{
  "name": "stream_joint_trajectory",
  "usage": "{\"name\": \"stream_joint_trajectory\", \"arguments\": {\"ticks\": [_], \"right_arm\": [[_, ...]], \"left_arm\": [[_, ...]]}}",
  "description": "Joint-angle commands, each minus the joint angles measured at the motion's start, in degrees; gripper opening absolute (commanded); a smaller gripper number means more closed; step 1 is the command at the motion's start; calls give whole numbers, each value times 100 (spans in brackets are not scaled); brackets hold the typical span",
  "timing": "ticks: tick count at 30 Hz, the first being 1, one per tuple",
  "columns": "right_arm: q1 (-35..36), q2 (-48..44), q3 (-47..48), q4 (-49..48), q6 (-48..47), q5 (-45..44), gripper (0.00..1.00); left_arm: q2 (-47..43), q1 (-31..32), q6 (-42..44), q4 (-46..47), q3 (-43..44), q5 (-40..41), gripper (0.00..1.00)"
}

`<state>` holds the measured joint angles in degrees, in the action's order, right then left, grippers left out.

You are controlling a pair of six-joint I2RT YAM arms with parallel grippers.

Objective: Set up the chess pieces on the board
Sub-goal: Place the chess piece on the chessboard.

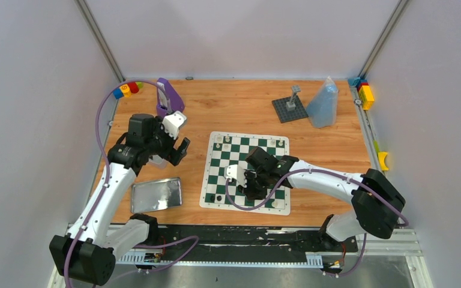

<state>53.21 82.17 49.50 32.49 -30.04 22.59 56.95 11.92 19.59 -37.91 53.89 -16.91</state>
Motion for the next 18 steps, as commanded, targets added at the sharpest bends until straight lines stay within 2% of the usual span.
{"name": "stream_joint_trajectory", "arguments": {"ticks": [1, 18], "right_arm": [[38, 67, -75, -243, 53, 81, 0], [25, -102, -239, -243, 18, -44, 0]], "left_arm": [[-105, -40, -28, 152, -49, -168, 100], [-256, -39, -58, 298, -233, -131, 100]]}}
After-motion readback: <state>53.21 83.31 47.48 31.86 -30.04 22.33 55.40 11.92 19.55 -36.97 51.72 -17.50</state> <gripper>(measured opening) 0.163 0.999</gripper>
